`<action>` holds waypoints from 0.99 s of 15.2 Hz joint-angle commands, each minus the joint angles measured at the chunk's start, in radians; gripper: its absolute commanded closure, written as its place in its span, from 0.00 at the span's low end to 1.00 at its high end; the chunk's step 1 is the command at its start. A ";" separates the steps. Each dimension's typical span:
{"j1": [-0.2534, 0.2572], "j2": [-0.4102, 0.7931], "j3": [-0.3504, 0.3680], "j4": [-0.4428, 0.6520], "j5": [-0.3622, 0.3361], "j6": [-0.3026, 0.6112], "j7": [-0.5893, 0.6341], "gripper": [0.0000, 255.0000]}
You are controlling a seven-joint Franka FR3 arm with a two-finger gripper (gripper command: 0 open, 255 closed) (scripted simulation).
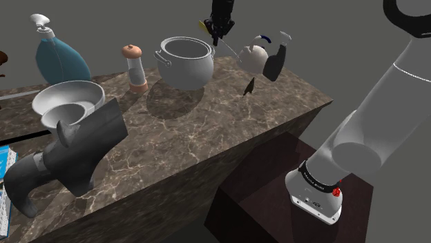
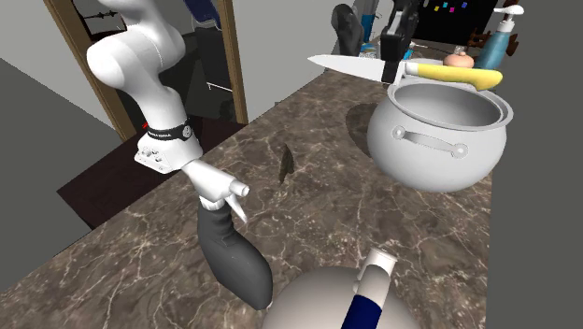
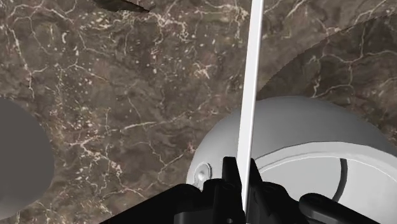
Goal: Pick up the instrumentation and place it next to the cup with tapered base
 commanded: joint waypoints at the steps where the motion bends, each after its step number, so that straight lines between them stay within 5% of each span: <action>1: 0.027 -0.019 0.022 -0.027 -0.004 0.007 0.052 1.00; 15: 0.197 -0.018 0.175 -0.025 -0.021 0.003 0.378 1.00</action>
